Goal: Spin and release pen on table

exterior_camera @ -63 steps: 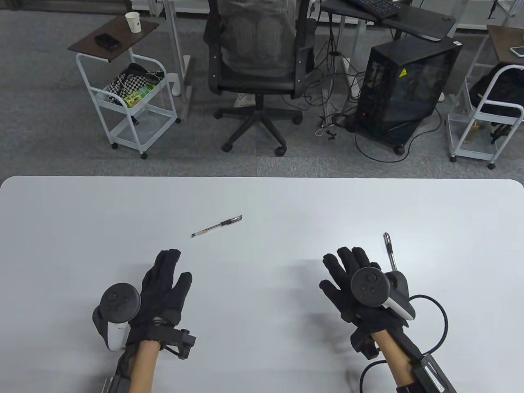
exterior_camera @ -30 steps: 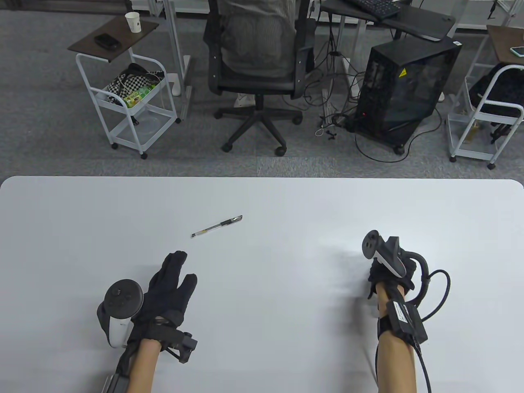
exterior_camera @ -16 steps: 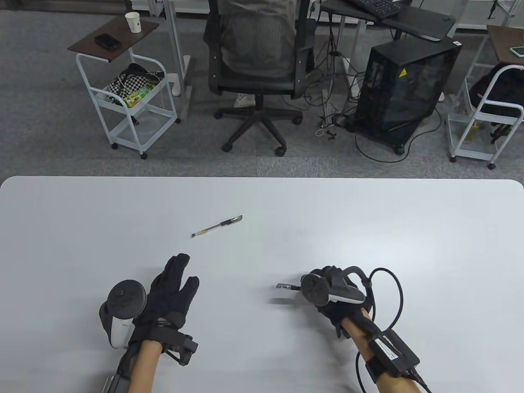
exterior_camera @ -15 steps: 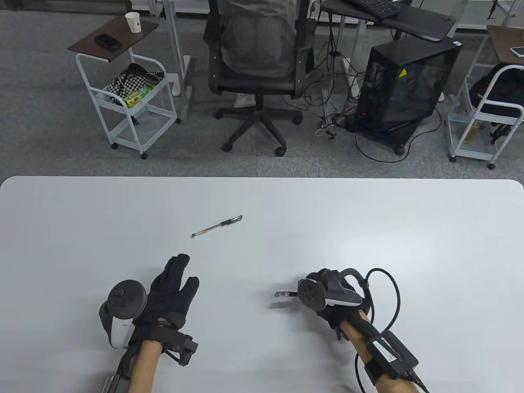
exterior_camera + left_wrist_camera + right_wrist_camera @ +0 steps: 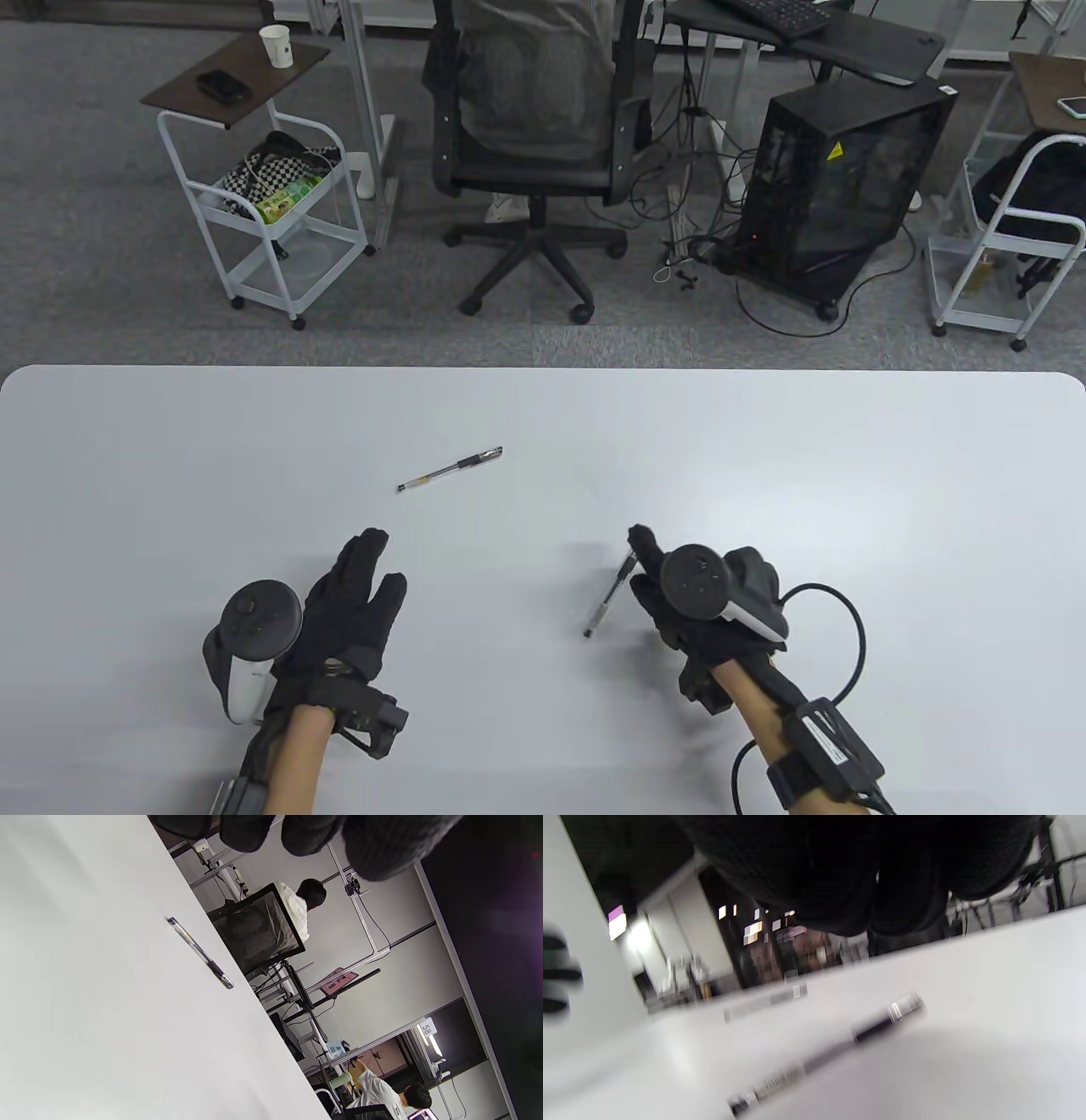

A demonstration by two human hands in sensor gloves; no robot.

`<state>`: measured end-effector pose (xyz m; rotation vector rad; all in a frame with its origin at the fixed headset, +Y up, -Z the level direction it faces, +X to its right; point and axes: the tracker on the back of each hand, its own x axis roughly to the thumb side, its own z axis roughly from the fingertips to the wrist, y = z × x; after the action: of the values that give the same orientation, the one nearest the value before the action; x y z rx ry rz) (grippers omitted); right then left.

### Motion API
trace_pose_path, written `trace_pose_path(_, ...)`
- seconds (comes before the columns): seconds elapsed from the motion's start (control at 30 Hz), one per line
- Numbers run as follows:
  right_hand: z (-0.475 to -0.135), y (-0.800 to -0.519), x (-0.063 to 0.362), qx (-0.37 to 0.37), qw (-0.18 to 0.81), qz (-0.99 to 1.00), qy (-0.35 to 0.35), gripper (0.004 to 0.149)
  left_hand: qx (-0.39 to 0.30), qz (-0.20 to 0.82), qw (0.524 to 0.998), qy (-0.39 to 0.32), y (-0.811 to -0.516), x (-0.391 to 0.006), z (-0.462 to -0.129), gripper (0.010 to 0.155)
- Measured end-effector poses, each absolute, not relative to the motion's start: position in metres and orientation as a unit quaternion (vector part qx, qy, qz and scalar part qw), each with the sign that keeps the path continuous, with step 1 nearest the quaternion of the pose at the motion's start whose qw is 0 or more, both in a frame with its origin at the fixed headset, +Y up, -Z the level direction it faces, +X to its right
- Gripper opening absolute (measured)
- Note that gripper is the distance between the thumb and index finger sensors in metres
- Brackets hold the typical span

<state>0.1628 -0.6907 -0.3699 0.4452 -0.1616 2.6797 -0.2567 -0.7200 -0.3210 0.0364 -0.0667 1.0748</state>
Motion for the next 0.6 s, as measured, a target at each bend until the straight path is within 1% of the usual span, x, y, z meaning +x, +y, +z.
trace_pose_path(0.03,-0.365,-0.679,0.172,0.151,0.223,0.96,-0.076,0.059,0.018,0.512,0.858,-0.031,-0.72,-0.257,-0.321,0.068)
trace_pose_path(0.1,-0.353,-0.669,0.19,0.133,0.225,0.96,-0.104,0.059,0.016,0.511,0.859,-0.03,-0.72,-0.257,-0.321,0.068)
trace_pose_path(0.13,-0.351,-0.669,0.195,0.129,0.22,0.961,-0.107,0.059,0.016,0.51,0.859,-0.03,-0.72,-0.256,-0.321,0.068)
trace_pose_path(0.23,-0.337,-0.683,0.217,0.109,0.189,0.97,-0.108,0.062,0.017,0.505,0.862,-0.034,-0.719,-0.254,-0.32,0.068)
trace_pose_path(0.27,-0.332,-0.698,0.227,0.101,0.185,0.971,-0.111,0.063,0.02,0.502,0.864,-0.036,-0.718,-0.254,-0.319,0.068)
trace_pose_path(0.3,-0.331,-0.704,0.23,0.098,0.19,0.971,-0.109,0.063,0.021,0.501,0.865,-0.039,-0.718,-0.253,-0.318,0.069)
trace_pose_path(0.37,-0.332,-0.716,0.236,0.089,0.201,0.973,-0.07,0.064,0.024,0.498,0.866,-0.043,-0.718,-0.251,-0.318,0.07)
trace_pose_path(0.47,-0.335,-0.725,0.24,0.087,0.204,0.973,-0.064,0.065,0.029,0.488,0.871,-0.056,-0.717,-0.245,-0.317,0.071)
trace_pose_path(0.6,-0.335,-0.728,0.236,0.094,0.206,0.972,-0.063,0.067,0.034,0.471,0.879,-0.072,-0.716,-0.236,-0.316,0.072)
